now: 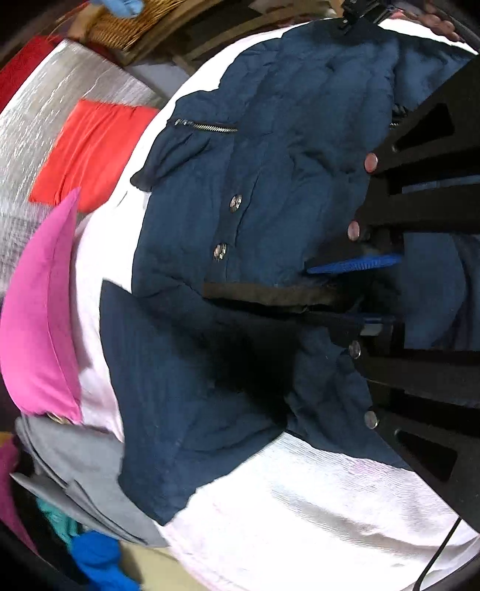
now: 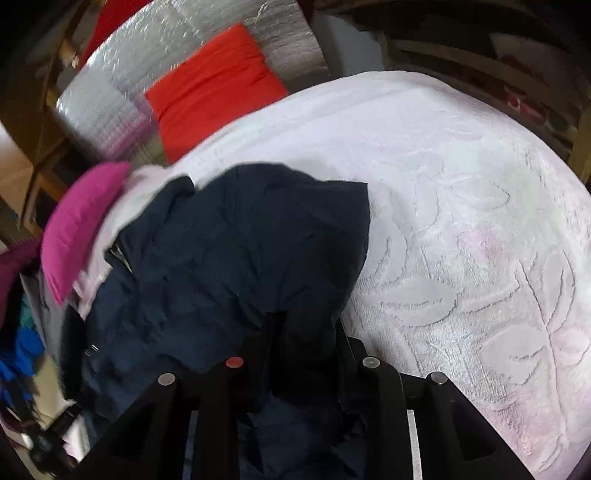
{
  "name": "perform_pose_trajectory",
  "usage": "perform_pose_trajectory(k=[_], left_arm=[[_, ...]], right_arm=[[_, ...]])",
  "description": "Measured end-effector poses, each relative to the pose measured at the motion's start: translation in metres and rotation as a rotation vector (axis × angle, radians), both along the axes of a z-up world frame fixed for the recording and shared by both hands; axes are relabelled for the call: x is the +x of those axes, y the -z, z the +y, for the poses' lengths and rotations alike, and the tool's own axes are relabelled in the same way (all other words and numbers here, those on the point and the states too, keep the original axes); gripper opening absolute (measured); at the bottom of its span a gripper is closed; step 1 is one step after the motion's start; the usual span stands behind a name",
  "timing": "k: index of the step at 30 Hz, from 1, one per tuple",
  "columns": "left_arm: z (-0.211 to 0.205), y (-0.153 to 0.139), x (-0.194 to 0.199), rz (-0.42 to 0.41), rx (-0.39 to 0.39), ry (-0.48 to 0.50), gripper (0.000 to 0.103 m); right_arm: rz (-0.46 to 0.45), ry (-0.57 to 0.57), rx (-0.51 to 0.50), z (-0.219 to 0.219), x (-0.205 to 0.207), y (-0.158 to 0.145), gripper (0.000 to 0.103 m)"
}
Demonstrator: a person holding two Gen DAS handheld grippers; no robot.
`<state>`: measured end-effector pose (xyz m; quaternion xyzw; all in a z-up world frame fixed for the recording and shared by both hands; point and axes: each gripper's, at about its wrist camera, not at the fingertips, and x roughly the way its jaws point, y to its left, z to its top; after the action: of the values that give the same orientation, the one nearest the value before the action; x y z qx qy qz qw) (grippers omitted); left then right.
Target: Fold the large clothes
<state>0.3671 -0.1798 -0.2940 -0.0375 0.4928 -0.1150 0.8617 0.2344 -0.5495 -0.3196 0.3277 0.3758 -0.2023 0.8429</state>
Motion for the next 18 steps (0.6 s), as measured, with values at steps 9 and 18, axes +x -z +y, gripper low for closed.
perform_pose_trajectory(k=[9, 18], left_arm=[[-0.009, 0.012, 0.003, -0.018, 0.034, 0.045, 0.017], [0.005, -0.014, -0.014, -0.115, 0.031, 0.040, 0.012]], right_arm=[[0.025, 0.004, 0.013, 0.001, 0.002, 0.003, 0.028], [-0.071, 0.034, -0.013, 0.008, -0.012, -0.022, 0.028]])
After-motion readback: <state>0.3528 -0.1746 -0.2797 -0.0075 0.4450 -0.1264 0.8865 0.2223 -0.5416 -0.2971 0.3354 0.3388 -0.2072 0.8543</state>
